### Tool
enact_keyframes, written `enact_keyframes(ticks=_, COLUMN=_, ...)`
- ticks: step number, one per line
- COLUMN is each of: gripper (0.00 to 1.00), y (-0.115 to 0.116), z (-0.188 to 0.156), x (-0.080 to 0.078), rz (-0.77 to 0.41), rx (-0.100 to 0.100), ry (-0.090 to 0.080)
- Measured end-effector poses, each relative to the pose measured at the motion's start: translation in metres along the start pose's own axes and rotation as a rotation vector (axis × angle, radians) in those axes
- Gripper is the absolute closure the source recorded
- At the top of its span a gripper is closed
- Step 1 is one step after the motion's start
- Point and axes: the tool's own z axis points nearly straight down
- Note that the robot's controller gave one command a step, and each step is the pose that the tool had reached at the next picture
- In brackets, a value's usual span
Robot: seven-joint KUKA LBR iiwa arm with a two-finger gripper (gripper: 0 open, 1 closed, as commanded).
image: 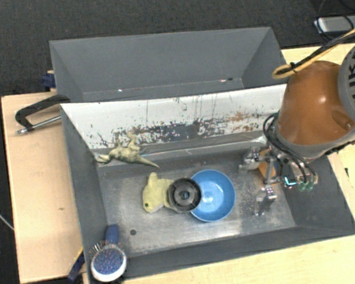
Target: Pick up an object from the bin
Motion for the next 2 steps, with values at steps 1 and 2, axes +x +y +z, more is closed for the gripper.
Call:
enact_keyframes(ticks=1, gripper=0.00, y=0.044, z=0.020, x=-0.005, rz=-0.040, rx=-0.001, ry=-0.006)
enact_keyframes(ticks=2, gripper=0.00, y=0.099, z=0.060, x=-0.011, rz=0.017, rx=0.007, ry=-0.013)
